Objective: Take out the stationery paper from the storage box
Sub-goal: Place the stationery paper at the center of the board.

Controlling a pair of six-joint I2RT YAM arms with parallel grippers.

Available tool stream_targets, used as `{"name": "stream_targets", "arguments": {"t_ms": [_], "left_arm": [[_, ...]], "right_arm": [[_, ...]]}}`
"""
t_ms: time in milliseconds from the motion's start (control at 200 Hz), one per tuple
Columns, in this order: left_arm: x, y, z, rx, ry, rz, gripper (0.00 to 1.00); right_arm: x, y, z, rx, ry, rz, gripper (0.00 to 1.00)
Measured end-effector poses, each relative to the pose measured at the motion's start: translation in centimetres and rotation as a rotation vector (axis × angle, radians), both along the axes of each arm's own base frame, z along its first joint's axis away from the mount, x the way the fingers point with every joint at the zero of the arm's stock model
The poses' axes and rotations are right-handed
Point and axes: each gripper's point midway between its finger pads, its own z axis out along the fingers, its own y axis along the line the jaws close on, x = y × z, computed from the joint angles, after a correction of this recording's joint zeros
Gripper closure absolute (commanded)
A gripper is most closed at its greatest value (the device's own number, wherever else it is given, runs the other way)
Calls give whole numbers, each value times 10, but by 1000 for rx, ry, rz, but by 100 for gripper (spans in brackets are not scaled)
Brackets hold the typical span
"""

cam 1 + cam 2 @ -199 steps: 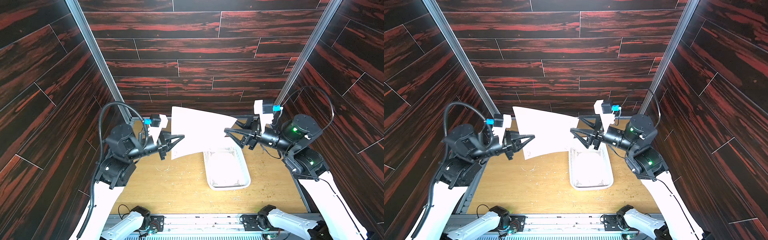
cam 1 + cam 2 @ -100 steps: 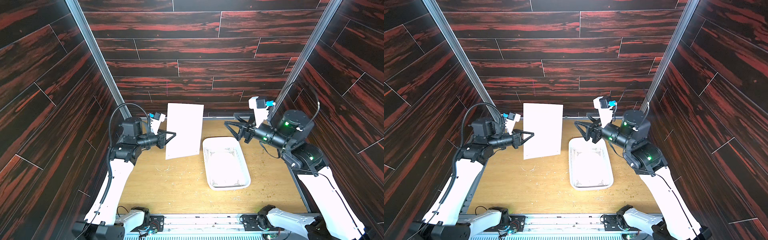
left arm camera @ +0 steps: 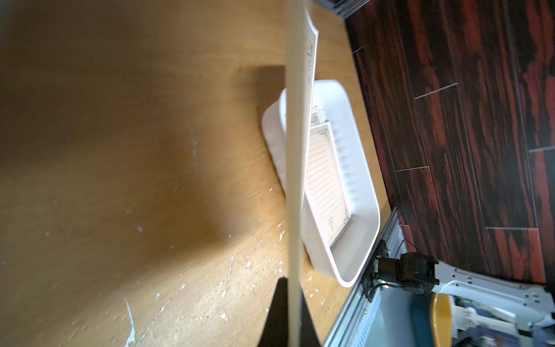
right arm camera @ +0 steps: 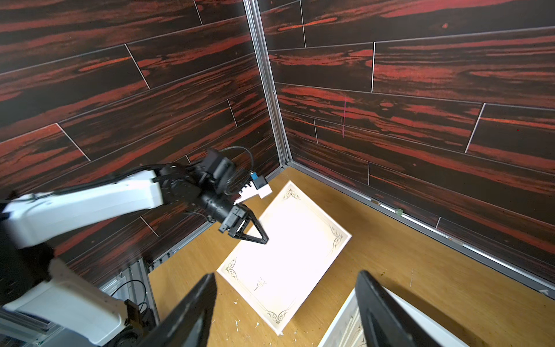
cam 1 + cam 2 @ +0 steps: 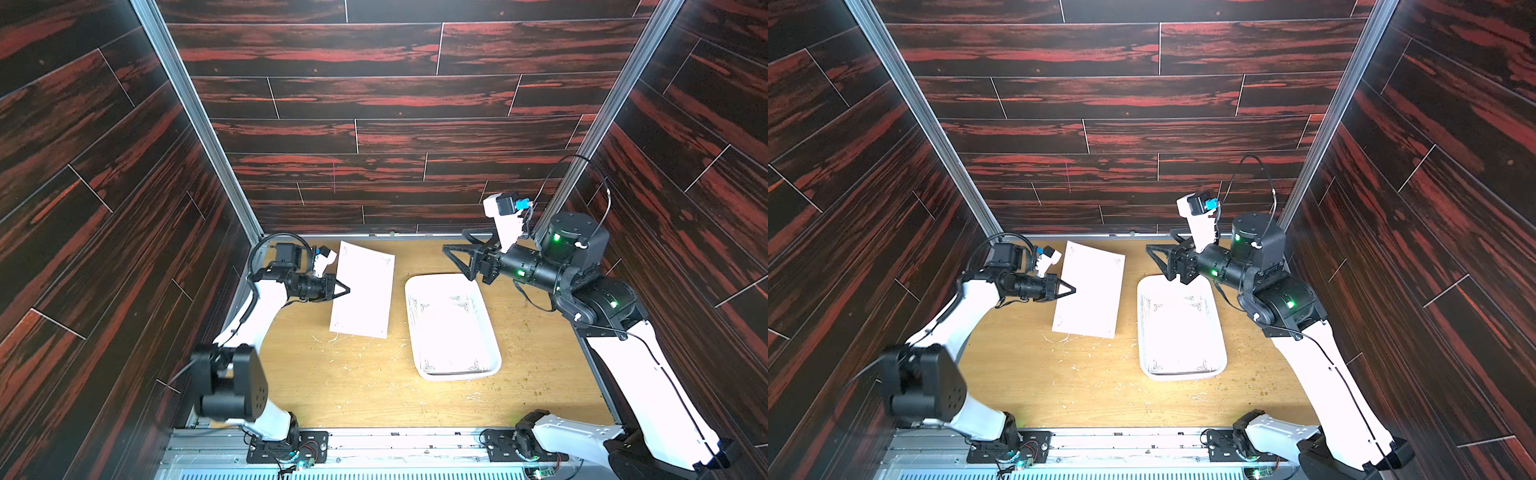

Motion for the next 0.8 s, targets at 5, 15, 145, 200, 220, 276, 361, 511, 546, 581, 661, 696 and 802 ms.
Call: {"name": "stream_targets", "arguments": {"t_ms": [5,15,145,200,220,276,361,511,546,581,661,696,802], "left_arm": [[1,1,-2,1,7,0,100],[1,1,-4,2,16,1,100],[3,12,-46,22,149,12,100],[3,15,-59,35,186,19,100],[3,17,-63,39,198,21,100],[3,19,-72,52,221,29,100],[5,23,-78,67,233,40,100],[6,31,-83,104,240,62,100],[6,33,-85,115,243,69,100],[6,36,-87,130,248,76,100],[5,43,-93,170,268,92,100],[5,45,-96,185,276,97,100],[7,51,-103,221,296,111,100]], "right_arm": [[0,0,0,0,0,0,24],[0,0,0,-2,0,1,24],[1,0,-3,-24,10,0,24],[2,0,-5,-32,13,-2,24],[2,0,-6,-35,14,-2,24],[3,1,-9,-42,21,-2,24],[6,2,-14,-54,38,-2,24],[10,5,-25,-73,70,-2,24],[10,5,-27,-77,76,-2,24],[11,5,-29,-82,83,-3,24],[12,5,-32,-88,91,-9,24],[13,5,-32,-90,93,-11,24],[14,4,-34,-95,99,-20,24]]}}
